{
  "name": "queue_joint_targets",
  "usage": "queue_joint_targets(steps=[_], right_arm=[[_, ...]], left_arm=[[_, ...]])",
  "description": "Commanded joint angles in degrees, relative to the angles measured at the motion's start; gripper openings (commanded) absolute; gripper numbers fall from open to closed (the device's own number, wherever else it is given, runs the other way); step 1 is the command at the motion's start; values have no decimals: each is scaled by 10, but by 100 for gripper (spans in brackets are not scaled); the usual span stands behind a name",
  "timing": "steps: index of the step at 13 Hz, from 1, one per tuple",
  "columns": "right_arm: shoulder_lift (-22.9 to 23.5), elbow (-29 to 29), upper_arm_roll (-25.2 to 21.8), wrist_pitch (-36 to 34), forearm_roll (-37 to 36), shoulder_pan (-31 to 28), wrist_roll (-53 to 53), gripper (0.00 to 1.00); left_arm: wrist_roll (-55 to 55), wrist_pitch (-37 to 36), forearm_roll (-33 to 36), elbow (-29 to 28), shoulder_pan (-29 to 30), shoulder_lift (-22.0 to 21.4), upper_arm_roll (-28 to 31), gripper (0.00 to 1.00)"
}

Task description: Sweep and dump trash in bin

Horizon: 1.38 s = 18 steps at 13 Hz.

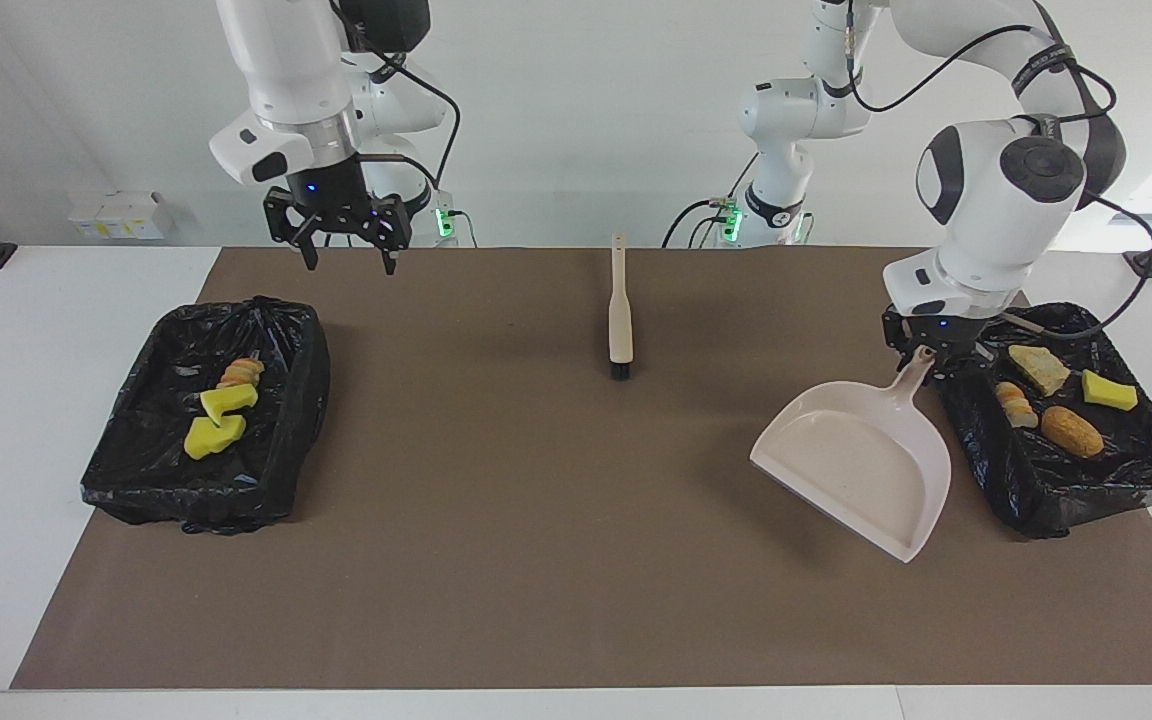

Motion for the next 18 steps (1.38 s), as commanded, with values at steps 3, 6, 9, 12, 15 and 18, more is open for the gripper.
queue_joint_targets(steps=[3,6,9,12,15,18], right_arm=[[-49,-42,-65,-15,2,8,-69,100],[-48,-42,-65,-12,5,1,-69,100],[-45,-41,-65,-12,11,-1,-70,100],[-46,-42,-65,-31,37,0,-76,100],[-47,-41,-64,-35,39,1,-77,100],[-47,-41,-60,-40,39,2,-73,100]], left_arm=[[-172,60,-41,23,-117,52,12,0],[-311,72,-64,47,-186,83,12,0],[-411,93,-69,62,-225,118,12,0],[-469,100,-61,89,-244,147,13,0],[-480,78,-61,77,-236,116,16,99],[-475,48,-60,77,-202,84,21,100]])
